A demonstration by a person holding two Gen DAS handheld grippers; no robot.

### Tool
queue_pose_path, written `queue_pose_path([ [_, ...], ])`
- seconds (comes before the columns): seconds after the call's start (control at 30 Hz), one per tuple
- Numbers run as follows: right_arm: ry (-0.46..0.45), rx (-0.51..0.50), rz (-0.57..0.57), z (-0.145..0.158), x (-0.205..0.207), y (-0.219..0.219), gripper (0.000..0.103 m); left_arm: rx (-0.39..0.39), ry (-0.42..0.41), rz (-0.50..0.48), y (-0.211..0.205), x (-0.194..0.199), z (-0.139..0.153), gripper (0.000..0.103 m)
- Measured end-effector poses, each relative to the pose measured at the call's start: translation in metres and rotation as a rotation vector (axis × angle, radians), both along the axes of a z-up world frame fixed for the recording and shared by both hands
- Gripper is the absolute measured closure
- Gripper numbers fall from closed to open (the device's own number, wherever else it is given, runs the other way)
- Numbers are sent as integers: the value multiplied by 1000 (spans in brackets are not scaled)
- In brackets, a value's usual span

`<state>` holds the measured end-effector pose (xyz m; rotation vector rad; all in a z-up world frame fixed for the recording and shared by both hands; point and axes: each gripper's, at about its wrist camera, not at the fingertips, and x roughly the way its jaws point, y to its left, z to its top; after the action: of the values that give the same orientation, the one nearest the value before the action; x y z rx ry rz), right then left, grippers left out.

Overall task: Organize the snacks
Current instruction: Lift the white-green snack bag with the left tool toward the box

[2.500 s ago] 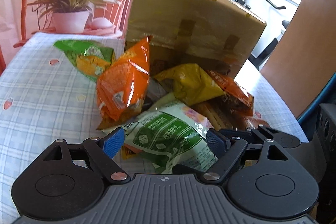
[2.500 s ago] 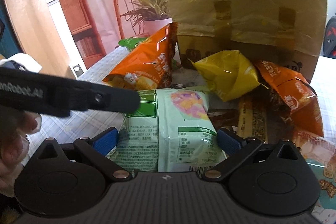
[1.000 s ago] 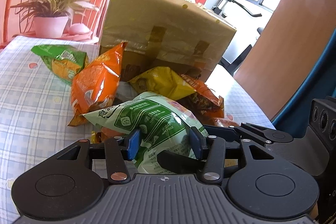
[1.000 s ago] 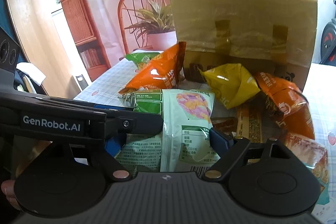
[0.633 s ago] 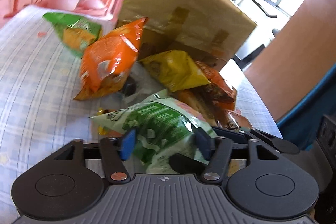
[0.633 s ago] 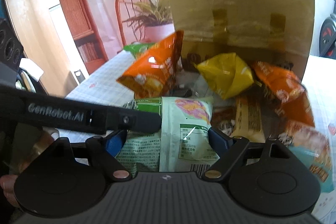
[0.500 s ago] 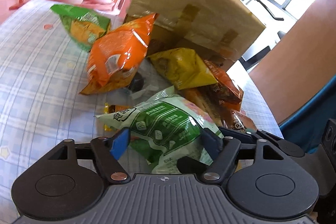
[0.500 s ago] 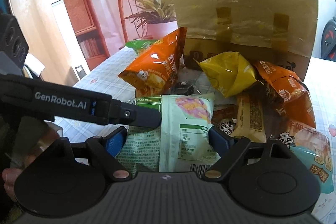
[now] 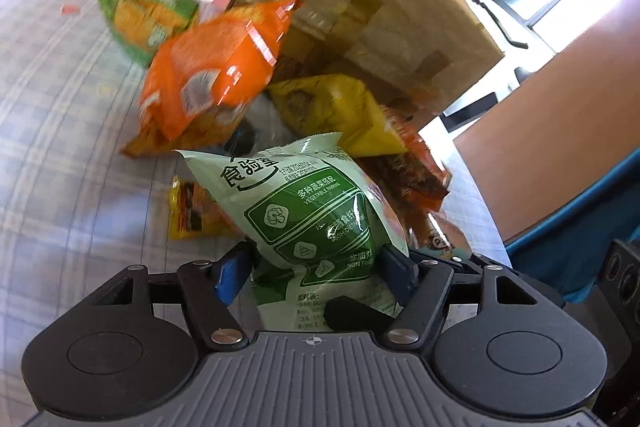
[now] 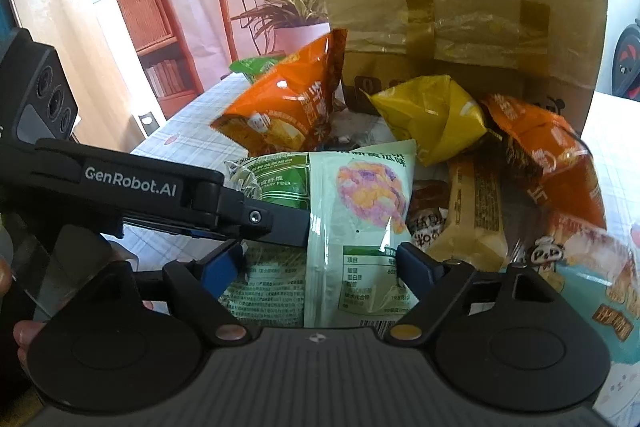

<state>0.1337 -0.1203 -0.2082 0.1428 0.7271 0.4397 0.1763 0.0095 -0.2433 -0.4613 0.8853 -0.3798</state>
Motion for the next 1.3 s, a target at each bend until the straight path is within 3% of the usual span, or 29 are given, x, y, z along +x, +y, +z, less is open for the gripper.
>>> queue_pose_path([
  [0.33, -104, 12, -33, 34, -14, -9, 19, 49, -116, -48, -14, -5, 45, 31],
  [0.8, -197, -9, -61, 77, -17, -19, 19, 27, -210, -56, -23, -5, 83, 31],
  [1.3, -319, 22, -52, 134, 19, -47, 19, 106, -351, -61, -42, 23, 146, 31],
])
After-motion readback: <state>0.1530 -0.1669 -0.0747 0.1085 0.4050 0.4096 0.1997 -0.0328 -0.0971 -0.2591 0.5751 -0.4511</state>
